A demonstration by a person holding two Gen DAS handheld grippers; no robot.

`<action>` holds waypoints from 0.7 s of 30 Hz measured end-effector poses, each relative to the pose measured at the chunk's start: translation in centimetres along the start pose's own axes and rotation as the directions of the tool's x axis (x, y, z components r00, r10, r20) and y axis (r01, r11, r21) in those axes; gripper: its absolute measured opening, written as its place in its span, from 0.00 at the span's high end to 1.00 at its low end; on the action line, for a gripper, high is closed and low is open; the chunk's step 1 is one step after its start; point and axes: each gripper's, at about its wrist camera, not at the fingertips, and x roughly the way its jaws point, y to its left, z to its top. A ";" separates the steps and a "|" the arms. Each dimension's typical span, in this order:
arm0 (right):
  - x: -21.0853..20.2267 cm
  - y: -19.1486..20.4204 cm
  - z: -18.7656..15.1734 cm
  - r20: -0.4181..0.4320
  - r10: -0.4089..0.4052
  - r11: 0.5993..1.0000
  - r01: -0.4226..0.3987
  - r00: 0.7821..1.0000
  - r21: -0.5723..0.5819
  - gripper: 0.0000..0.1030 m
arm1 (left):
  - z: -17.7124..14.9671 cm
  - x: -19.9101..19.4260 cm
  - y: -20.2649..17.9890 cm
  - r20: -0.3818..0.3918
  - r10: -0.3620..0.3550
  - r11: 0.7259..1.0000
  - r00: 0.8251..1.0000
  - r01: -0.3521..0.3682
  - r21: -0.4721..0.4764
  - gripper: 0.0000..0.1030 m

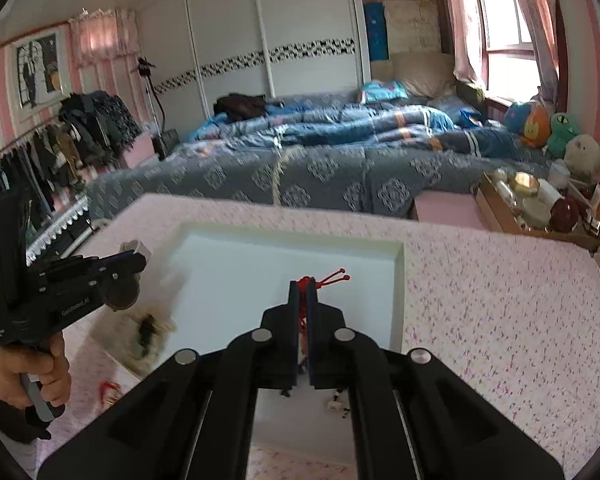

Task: Organize jewelry
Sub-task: 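Carry the watch in the left tool while the right tool carries the tassel to the tray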

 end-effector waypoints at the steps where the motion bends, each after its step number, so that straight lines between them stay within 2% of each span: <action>1: 0.2 -0.1 -0.3 -0.006 -0.004 1.000 0.004 1.000 -0.001 0.98 | -0.4 0.4 0.2 -0.009 0.001 1.000 1.000 -0.001 0.001 0.91; 6: 0.7 0.3 -0.8 -0.017 -0.014 1.000 0.014 1.000 -0.020 0.98 | -0.8 1.3 0.5 -0.014 0.023 1.000 1.000 -0.023 0.004 0.91; 13: 1.8 0.2 -1.6 -0.056 -0.033 0.999 0.031 0.998 -0.024 0.98 | -0.8 2.4 1.2 -0.048 0.095 0.995 0.994 -0.095 -0.002 0.90; 21: 4.0 -0.6 -2.9 -0.115 -0.048 0.999 0.046 0.992 -0.014 0.98 | -0.8 3.1 1.7 -0.044 0.113 0.993 0.993 -0.114 -0.011 0.90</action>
